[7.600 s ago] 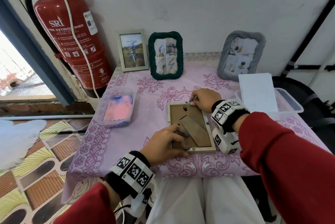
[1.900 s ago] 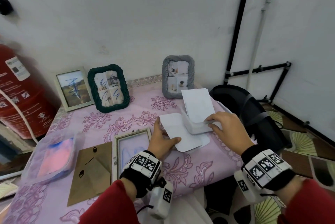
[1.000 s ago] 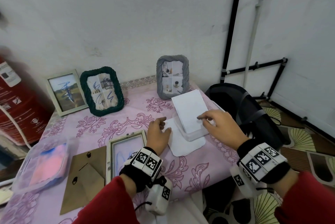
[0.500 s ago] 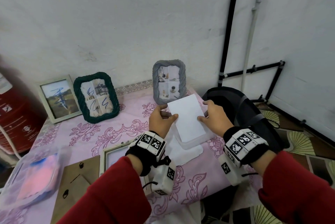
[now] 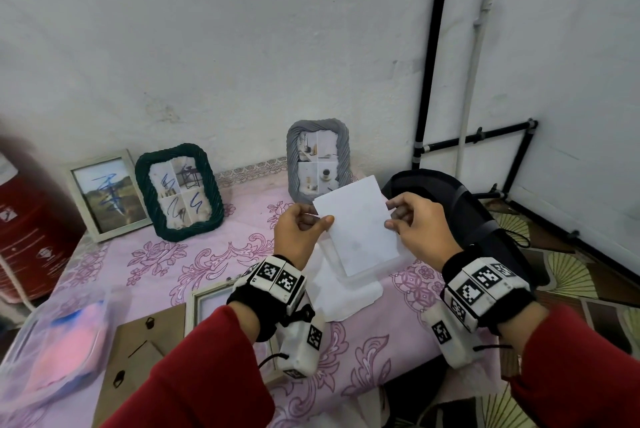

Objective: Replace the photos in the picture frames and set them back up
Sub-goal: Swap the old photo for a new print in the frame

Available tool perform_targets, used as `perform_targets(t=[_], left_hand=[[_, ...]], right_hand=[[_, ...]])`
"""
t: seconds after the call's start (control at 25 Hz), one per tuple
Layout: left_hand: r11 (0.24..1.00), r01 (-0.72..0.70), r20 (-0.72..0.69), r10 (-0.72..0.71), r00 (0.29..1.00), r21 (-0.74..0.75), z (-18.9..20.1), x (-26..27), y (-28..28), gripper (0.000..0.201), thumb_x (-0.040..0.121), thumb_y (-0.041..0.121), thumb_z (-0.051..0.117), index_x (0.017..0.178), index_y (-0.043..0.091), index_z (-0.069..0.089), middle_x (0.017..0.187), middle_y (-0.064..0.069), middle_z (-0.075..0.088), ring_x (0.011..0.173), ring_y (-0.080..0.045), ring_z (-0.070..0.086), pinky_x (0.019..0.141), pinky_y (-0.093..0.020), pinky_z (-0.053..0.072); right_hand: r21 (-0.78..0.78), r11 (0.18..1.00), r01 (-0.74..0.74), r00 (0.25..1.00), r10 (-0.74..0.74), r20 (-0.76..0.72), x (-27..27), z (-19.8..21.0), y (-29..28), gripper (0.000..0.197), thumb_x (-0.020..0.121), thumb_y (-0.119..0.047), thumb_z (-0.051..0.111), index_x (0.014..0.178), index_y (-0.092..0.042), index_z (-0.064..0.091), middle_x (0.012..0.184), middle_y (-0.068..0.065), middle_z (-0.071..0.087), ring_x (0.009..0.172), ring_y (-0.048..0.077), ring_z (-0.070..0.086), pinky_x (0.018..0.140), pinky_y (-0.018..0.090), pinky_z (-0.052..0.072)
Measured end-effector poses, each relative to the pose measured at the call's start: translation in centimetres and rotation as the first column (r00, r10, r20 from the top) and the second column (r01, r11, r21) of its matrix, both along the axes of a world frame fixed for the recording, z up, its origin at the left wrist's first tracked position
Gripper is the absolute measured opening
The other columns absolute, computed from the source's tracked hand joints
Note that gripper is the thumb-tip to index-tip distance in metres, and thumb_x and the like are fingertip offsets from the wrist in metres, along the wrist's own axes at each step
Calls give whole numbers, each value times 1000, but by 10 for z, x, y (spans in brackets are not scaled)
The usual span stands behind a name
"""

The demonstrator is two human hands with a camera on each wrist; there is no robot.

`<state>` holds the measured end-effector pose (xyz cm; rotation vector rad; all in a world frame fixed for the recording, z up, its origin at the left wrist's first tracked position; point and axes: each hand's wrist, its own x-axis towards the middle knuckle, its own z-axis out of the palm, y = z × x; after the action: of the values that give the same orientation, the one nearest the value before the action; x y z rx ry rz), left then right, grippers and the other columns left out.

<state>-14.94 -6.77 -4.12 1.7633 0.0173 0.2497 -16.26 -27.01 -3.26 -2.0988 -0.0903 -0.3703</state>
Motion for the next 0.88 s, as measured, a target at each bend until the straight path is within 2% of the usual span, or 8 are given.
perform_targets(t=[0.16, 0.2, 0.32, 0.36, 0.44, 0.56, 0.76, 0.88], left_hand=[[999, -14, 32, 12, 999, 47, 0, -2, -1, 19, 77, 15, 74, 76, 13, 55, 63, 4, 50, 48, 4, 47, 48, -6, 38], [999, -11, 30, 10, 999, 34, 2, -4, -1, 18, 78, 15, 74, 85, 11, 57, 67, 4, 52, 53, 4, 50, 49, -5, 39], [999, 42, 25, -41, 999, -9, 6, -8, -2, 43, 79, 14, 73, 118, 10, 55, 95, -1, 60, 86, -15, 61, 67, -13, 48], [999, 47, 38, -48, 998, 21, 7, -9, -2, 45, 79, 14, 72, 121, 9, 56, 103, -4, 61, 94, -18, 60, 73, -18, 48], [996, 33, 90, -40, 995, 79, 10, -13, -2, 36, 80, 12, 72, 113, 3, 61, 107, -11, 64, 99, -23, 60, 82, -25, 49], [998, 51, 129, -55, 990, 38, 18, -20, 0, 22, 79, 6, 71, 99, -3, 64, 94, -15, 67, 83, -18, 62, 77, -17, 50], [986, 133, 109, -122, 987, -101, 36, -33, 15, 15, 82, 3, 67, 95, -2, 63, 78, -5, 64, 67, -5, 61, 64, -13, 50], [975, 138, 119, -118, 986, -177, 47, -45, 28, 11, 84, 4, 65, 93, 6, 59, 78, -7, 62, 66, -11, 60, 58, -16, 54]], right_hand=[[2, 1000, 6, 1000, -6, 11, -5, 3, -2, 19, 80, 6, 65, 96, -4, 61, 80, 8, 59, 63, 12, 50, 62, 5, 41], [-17, 1000, 3, 1000, -2, 16, -7, 4, -2, 17, 81, 3, 66, 96, -4, 61, 84, 5, 60, 64, 11, 50, 63, 5, 41], [-15, 1000, -17, 999, 18, 37, -11, 8, -2, 11, 83, 1, 64, 93, -3, 60, 88, 7, 59, 69, 13, 51, 66, 9, 41], [12, 1000, -24, 999, 23, 36, -12, 10, -2, 10, 84, 2, 62, 94, -2, 59, 86, 11, 59, 73, 15, 51, 70, 15, 42], [62, 997, -35, 999, 33, 38, -14, 16, -1, 9, 86, 4, 58, 95, 2, 57, 84, 16, 57, 76, 18, 50, 75, 28, 44], [127, 991, -36, 997, 27, 71, -17, 29, 4, 10, 87, 5, 56, 96, 3, 54, 82, 14, 53, 76, 18, 48, 75, 36, 48], [198, 976, -87, 991, 64, 120, -26, 53, 20, 14, 88, 1, 56, 92, -10, 49, 78, 8, 53, 68, 16, 49, 68, 38, 50], [218, 969, -118, 986, 89, 140, -32, 59, 37, 16, 89, -3, 57, 96, -14, 48, 79, 10, 57, 68, 15, 50, 73, 40, 51]])
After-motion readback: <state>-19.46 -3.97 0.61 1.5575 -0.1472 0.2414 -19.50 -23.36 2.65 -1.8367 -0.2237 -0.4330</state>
